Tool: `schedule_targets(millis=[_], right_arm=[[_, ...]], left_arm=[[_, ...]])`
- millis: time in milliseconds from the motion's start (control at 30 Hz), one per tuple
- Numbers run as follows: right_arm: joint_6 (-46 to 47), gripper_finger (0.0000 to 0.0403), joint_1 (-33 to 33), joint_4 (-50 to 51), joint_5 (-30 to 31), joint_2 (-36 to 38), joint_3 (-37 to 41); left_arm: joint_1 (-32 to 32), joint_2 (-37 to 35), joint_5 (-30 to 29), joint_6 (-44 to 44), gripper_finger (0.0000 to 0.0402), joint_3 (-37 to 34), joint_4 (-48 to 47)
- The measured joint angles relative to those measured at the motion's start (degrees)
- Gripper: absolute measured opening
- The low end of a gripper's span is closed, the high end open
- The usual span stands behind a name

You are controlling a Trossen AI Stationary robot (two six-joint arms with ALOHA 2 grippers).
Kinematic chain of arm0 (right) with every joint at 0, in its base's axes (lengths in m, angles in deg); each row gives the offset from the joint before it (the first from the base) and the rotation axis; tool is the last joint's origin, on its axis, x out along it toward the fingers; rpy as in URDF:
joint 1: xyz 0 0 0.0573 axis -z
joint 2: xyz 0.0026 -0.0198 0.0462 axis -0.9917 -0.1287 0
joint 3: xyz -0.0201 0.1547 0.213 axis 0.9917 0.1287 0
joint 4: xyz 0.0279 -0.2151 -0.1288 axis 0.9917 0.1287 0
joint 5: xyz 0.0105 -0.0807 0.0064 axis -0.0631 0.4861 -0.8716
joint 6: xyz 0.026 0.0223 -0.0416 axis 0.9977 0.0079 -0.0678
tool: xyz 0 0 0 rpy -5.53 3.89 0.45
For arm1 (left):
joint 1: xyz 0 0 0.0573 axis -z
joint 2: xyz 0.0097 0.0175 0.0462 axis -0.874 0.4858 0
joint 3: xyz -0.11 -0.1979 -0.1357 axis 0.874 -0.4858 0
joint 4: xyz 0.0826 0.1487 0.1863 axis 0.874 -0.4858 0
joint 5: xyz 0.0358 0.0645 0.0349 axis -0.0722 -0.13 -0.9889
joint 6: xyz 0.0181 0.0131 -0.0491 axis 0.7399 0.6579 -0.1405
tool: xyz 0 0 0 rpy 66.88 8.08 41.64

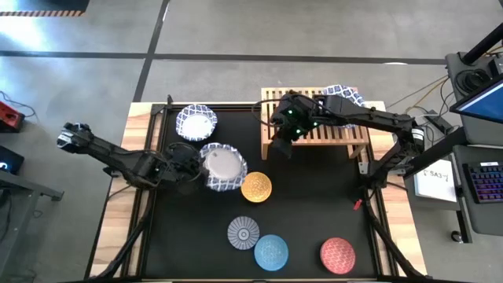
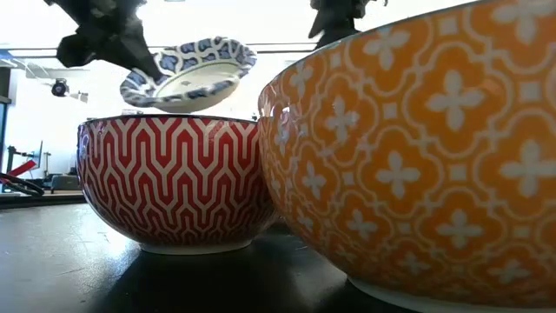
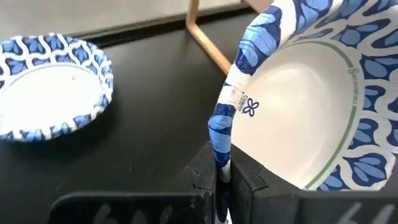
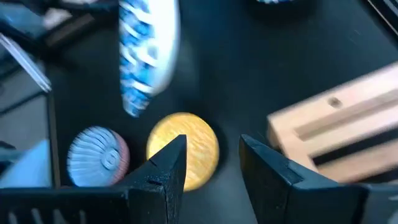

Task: Place and stack bowls onto a shelf
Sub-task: Stack the bottom white bowl on top of the other white bowl on the shelf

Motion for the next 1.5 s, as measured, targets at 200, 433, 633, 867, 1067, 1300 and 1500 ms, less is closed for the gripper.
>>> schedule_targets(millis=[200, 433, 633, 867, 1067, 1300, 1500], right_arm=[[5.39, 0.0134, -1.26, -7.01, 2.31, -0.02, 0.0], [4.71, 0.0134, -1.38, -7.2, 4.46, -0.02, 0.0], [3.64, 0.0134, -1.56, -8.86, 4.68, -0.02, 0.0], [-1.38, 0.0134, -1.88, -10.17, 10.96, -0.02, 0.0], [-2.91, 0.0134, -1.88, -10.63, 11.6, -0.02, 0.0], [-4.86, 0.0134, -1.88, -10.63, 14.71, -0.02, 0.0], [-5.25, 0.0132, -1.88, -9.92, 15.79, -0.02, 0.0]], left_arm=[[-5.12, 0.97, -2.18, 10.17, 0.0, 0.0, 10.92], [-9.82, 1.36, -2.2, 15.27, 0.0, 0.02, 16.08], [-12.17, 1.36, -2.25, 15.58, 0.0, 0.02, 18.42], [-14.15, 1.74, -2.22, 21.92, 0.0, 0.02, 27.1], [-16.07, 2.79, -1.8, 22.91, 0.0, 0.04, 29.1], [-16.35, 4.61, 0.47, 28.49, 0.0, 0.04, 37.59], [-16.55, 4.86, 1.72, 30.31, 0.0, 0.04, 39.01]])
